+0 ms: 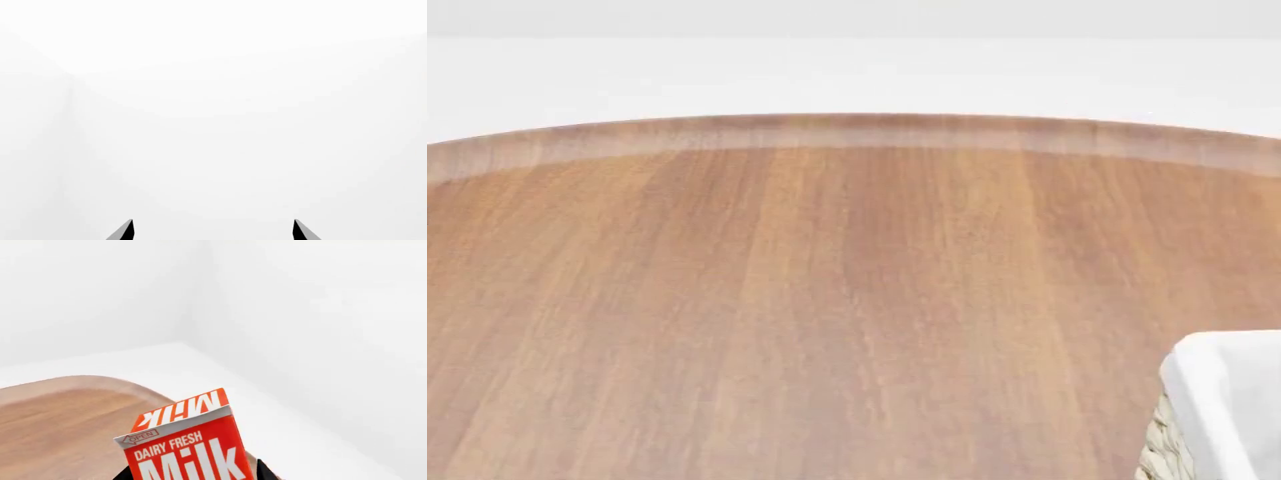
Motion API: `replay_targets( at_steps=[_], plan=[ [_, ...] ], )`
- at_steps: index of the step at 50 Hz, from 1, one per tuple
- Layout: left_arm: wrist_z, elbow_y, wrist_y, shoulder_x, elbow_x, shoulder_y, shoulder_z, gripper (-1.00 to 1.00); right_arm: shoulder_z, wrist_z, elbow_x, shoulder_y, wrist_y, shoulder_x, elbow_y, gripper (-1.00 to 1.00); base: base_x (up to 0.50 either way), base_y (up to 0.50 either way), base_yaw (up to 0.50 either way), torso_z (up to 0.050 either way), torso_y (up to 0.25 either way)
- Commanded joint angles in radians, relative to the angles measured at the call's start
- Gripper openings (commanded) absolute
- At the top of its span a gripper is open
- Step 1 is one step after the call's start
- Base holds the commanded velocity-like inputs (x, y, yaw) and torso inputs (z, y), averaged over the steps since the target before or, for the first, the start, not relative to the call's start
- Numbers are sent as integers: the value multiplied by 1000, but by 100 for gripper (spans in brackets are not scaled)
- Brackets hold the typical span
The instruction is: Pick the milk and place it in the basket.
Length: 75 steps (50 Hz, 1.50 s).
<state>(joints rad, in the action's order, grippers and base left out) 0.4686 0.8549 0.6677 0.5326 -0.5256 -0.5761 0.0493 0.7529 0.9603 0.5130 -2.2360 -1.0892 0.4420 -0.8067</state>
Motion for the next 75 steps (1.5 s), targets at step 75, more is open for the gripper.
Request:
replay_targets(
  at_steps=[75],
  plan=[
    [27, 1, -7, 18, -15, -8, 13, 100, 131, 610, -505, -120, -476, 482, 481, -100, 0, 0, 0, 0, 1]
  ],
)
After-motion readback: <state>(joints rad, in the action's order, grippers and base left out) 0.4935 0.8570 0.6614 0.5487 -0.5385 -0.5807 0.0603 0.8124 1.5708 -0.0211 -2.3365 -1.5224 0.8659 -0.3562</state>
